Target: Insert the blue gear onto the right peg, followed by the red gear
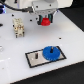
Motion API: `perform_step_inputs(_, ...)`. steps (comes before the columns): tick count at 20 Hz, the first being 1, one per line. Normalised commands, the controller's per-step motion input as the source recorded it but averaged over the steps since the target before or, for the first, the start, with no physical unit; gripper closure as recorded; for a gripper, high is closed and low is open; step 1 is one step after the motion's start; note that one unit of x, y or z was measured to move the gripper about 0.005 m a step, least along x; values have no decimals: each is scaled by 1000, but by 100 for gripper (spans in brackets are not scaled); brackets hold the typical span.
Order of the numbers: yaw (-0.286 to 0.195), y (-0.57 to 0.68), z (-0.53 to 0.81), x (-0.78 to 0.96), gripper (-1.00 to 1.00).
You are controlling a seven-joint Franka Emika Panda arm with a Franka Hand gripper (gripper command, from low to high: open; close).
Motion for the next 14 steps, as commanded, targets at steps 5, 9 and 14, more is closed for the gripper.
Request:
perform_step_inputs(5, 0, -78, 454, 611, 100)
perform_step_inputs(9, 0, -105, 437, 674, 100)
perform_step_inputs(14, 0, -99, 411, 745, 100)
